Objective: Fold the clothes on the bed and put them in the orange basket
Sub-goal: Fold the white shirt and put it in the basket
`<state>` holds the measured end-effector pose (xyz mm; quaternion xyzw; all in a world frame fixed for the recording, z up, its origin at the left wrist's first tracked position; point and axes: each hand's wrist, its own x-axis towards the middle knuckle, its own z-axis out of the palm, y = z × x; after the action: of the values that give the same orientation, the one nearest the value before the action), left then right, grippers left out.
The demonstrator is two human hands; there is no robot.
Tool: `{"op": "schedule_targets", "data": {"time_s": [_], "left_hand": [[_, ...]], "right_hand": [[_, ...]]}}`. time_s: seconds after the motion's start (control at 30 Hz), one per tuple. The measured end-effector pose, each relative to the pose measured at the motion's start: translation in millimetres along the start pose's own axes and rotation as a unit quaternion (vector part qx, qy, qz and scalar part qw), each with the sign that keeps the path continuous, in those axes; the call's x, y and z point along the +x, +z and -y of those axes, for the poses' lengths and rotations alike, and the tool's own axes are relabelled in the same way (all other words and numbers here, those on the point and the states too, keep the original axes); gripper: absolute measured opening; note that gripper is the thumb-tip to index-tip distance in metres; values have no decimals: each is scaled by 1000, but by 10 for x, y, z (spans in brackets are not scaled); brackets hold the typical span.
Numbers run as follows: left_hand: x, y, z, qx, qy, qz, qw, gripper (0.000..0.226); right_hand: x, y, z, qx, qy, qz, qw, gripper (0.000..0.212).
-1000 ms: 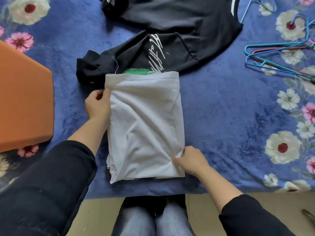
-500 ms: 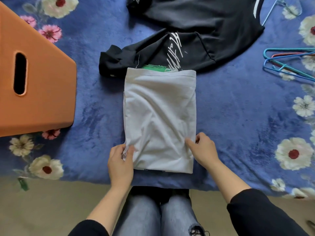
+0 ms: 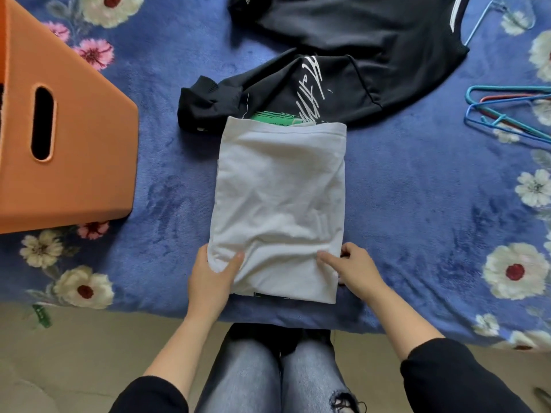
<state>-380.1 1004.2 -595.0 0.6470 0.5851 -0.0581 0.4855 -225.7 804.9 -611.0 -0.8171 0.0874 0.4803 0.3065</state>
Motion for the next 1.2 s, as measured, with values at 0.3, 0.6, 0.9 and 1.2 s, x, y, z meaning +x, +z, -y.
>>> {"op": "schedule_targets", "data": {"time_s": [0.3,0.6,0.9,1.2], "left_hand": [[49,-403,-383,-96,-143,255,951,50],[538,-442,-1501,-345,-158,195,904,30],[874,-1,-1250,53,81,14,995,46],[747,252,-1155,3,191,-61,980,19]], "right_hand": [[-141,-348,82,209,90,142,963,44],[168,-771,1229,488,17,79,869,24],[560,-384,1062,153,-46,-129,979,26],[538,-288,1132,87,-166,-277,943,28]]}}
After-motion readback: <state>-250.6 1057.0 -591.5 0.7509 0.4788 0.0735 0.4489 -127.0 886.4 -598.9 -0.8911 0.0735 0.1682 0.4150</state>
